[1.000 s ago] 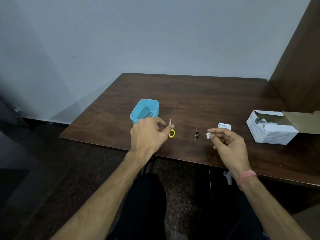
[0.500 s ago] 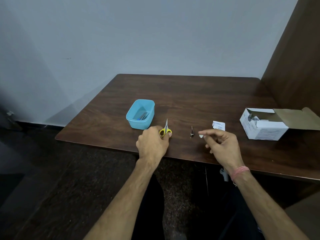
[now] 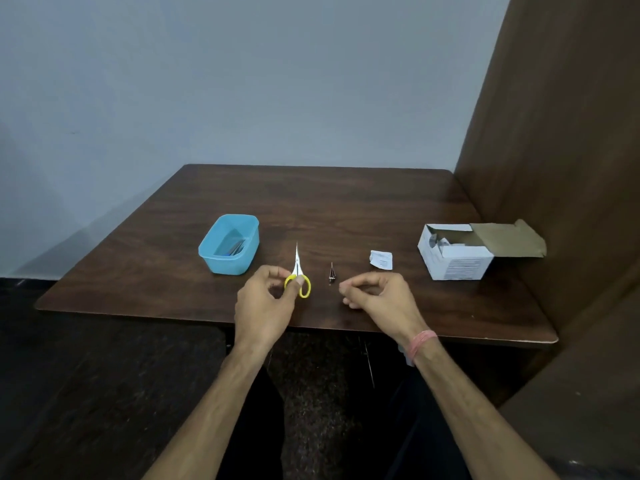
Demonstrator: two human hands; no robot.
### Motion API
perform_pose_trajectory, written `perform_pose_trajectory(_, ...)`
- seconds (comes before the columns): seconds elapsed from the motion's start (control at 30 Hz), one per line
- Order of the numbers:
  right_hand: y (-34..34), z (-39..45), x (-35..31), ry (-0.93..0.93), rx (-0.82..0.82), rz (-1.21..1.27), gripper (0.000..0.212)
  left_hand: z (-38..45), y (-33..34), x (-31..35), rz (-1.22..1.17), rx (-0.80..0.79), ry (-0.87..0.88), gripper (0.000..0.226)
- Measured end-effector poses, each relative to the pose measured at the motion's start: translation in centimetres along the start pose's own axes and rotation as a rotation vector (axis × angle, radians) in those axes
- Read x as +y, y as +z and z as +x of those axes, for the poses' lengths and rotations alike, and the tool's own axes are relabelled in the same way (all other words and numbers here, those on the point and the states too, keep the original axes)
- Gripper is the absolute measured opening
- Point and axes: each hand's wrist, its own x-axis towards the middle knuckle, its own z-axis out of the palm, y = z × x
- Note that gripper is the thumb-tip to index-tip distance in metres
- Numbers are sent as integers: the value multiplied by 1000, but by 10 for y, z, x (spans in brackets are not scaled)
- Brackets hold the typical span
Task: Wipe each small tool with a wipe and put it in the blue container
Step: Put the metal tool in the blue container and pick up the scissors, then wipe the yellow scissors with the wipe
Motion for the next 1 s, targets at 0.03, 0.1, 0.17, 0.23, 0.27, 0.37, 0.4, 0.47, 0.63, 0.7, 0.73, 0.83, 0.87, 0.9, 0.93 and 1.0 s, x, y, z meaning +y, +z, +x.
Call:
perform_pose_trajectory(0.03,0,-1,-1,-16,-21,-3,8,-1,5,2,-132,-59,-14,25)
perform_pose_trajectory(0.1,0,-2,-1,-36,-46,-14,17,-7,17,10,-301,-187,-34,24)
perform_pose_trajectory(0.17,0,-2,-1,-52,-59,-32,17,-12,25,16,-370,-258,-52,21)
perform_pose_trajectory(0.23,-1,-4,0,-43,-54,-30,17,-11,28,16,-390,-287,-63,19)
perform_pose_trajectory(0.27,-2,-4,0,-33,-48,-23,17,-10,28,16,-390,-307,-56,18)
perform_pose_trajectory(0.37,-4,-5,0,-19,-30,16,20,-7,29,18,-387,-351,-18,9)
perform_pose_trajectory(0.4,-5,-5,0,-15,-23,28,20,-6,31,19,-403,-347,-11,10)
perform_pose_trajectory(0.47,-7,-4,0,-8,-14,51,21,-3,33,20,-452,-337,-26,12)
perform_pose_trajectory(0.63,-7,-5,3,-31,-41,1,19,3,34,21,-448,-451,-14,16)
perform_pose_trajectory(0.7,-6,-5,4,-52,-60,-96,21,5,33,19,-436,-466,11,15)
perform_pose_trajectory(0.73,-6,-5,5,-55,-75,-136,22,7,31,17,-428,-473,18,14)
perform_pose_trajectory(0.83,-10,-2,5,-37,-99,-118,17,17,22,11,-365,-464,41,11)
perform_pose_trajectory(0.87,-12,-1,6,-35,-93,-97,14,20,18,9,-336,-446,48,11)
perform_pose_trajectory(0.9,-14,1,6,-35,-83,-84,12,25,13,7,-314,-426,46,11)
perform_pose_trajectory(0.93,-15,2,7,-37,-71,-80,12,28,9,5,-301,-410,35,12)
perform_pose_trajectory(1.0,-13,4,9,-42,-46,-104,14,33,4,0,-301,-393,12,12)
